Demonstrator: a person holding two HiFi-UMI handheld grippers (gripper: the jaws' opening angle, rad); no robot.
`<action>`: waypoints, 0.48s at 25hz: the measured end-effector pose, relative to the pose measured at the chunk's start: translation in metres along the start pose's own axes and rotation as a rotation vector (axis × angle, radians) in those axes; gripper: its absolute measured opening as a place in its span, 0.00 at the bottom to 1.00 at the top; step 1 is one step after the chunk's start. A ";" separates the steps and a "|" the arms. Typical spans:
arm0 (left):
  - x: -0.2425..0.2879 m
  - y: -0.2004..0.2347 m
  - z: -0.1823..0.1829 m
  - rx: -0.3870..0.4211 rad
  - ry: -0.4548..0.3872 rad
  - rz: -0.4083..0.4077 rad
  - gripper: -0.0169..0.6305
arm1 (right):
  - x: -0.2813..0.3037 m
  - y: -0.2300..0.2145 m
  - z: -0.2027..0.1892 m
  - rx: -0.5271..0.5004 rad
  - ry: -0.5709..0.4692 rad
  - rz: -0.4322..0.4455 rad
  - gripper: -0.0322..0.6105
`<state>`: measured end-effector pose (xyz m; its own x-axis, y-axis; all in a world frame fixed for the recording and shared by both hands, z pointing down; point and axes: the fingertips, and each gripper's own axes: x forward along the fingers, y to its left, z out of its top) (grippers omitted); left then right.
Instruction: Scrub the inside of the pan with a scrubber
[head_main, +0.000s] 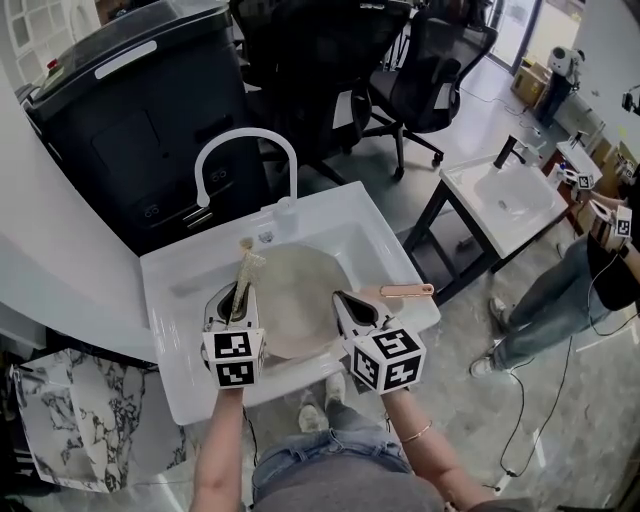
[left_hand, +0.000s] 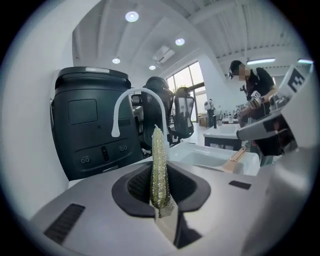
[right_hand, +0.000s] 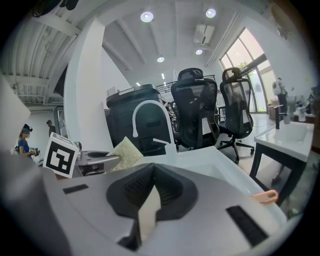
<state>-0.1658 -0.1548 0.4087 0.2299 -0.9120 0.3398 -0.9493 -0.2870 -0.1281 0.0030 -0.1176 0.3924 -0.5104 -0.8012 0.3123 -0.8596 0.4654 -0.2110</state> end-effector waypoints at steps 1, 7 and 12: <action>-0.004 -0.001 0.003 -0.015 -0.018 -0.006 0.12 | -0.001 0.002 0.001 -0.002 -0.005 -0.001 0.07; -0.030 -0.014 0.021 -0.082 -0.118 -0.073 0.12 | -0.006 0.016 0.004 -0.008 -0.042 -0.005 0.07; -0.046 -0.025 0.026 -0.110 -0.169 -0.116 0.12 | -0.012 0.026 0.011 -0.031 -0.086 -0.010 0.07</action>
<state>-0.1474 -0.1137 0.3719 0.3631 -0.9133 0.1845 -0.9298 -0.3679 0.0088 -0.0131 -0.1004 0.3728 -0.4988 -0.8346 0.2337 -0.8658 0.4674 -0.1786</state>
